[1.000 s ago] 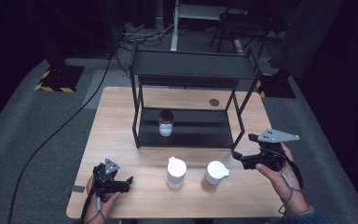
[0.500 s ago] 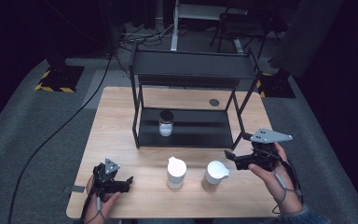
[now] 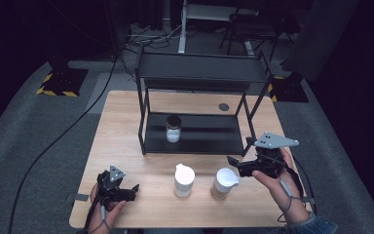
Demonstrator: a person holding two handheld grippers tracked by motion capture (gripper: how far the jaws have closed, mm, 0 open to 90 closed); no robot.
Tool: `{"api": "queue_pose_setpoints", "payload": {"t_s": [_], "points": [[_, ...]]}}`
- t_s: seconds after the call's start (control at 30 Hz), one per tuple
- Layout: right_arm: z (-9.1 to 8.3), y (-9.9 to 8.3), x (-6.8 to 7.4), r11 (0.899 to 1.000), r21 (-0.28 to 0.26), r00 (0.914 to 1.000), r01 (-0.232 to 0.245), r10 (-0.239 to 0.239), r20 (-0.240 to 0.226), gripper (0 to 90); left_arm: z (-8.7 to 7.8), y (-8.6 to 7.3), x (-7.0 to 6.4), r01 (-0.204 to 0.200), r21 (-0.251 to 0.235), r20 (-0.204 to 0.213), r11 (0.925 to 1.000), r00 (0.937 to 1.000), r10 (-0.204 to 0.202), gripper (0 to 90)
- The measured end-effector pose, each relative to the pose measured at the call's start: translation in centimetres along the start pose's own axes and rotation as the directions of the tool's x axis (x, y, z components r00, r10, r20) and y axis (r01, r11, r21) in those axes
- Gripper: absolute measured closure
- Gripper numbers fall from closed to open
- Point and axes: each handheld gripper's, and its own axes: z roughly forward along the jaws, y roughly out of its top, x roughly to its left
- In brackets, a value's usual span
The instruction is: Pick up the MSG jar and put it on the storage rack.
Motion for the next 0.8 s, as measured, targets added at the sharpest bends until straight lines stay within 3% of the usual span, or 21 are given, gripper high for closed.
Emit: {"api": "queue_pose_setpoints", "payload": {"t_s": [0.8], "points": [[2.3,0.8,3.1,1.000,-0.013,0.9982,0.020,-0.021,-0.055,6.0,0.0,0.0,0.0,0.000,0.001,0.000,1.0000,1.0000,0.000,1.9]]}}
